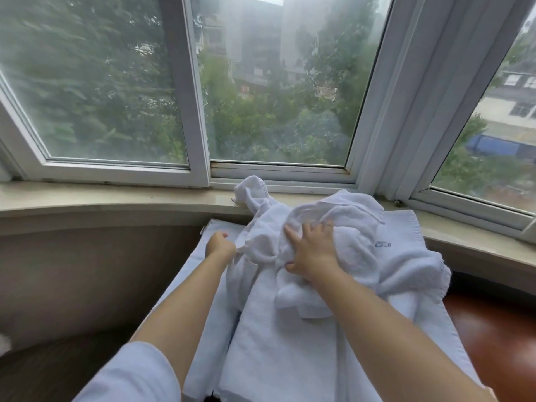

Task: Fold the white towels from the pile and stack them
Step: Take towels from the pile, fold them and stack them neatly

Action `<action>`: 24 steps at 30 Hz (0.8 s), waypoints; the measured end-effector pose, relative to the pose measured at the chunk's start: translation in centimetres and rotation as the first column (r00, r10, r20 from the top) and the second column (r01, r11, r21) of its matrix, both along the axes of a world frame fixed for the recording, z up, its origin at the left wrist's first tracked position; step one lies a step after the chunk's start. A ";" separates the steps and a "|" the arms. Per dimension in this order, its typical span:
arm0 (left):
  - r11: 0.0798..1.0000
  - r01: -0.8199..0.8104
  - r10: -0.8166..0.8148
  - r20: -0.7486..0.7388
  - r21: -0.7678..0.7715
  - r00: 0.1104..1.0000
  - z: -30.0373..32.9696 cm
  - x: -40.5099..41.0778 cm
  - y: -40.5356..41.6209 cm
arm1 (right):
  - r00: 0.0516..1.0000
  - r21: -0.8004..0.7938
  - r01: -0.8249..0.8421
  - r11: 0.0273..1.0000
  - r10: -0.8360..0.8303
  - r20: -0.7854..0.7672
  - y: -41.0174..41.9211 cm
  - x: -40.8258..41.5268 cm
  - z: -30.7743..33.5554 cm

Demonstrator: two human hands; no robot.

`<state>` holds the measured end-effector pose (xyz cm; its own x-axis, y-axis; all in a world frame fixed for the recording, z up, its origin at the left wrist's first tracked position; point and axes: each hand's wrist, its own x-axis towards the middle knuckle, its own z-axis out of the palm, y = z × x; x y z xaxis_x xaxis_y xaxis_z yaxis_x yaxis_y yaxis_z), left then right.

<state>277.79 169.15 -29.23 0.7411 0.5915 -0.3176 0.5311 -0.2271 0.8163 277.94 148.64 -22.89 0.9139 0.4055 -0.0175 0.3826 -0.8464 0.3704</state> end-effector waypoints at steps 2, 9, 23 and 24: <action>0.994 0.021 -0.018 0.025 -0.110 1.000 -0.6 0.8 -0.2 | 0.999 -0.047 0.050 0.998 -0.050 0.007 1.4 0.6 -0.5; 0.919 0.371 -0.385 -0.104 -0.137 0.917 -1.7 3.6 -0.4 | 0.981 0.096 0.193 0.977 -0.195 0.016 3.4 2.9 -1.2; 0.707 0.373 0.079 0.591 -0.601 0.803 15.7 0.4 -4.9 | 0.971 0.646 0.208 0.734 -0.076 -0.226 2.1 1.2 0.8; 0.661 0.437 0.070 0.630 -0.609 0.773 17.1 -0.4 -5.8 | 0.966 0.750 0.230 0.621 -0.052 -0.254 1.8 0.9 1.7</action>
<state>277.39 163.37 -12.16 0.9775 0.2059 -0.0460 -0.0639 0.4965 0.8657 278.84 150.49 -21.19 0.9740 0.2181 0.0612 0.2187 -0.8349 -0.5051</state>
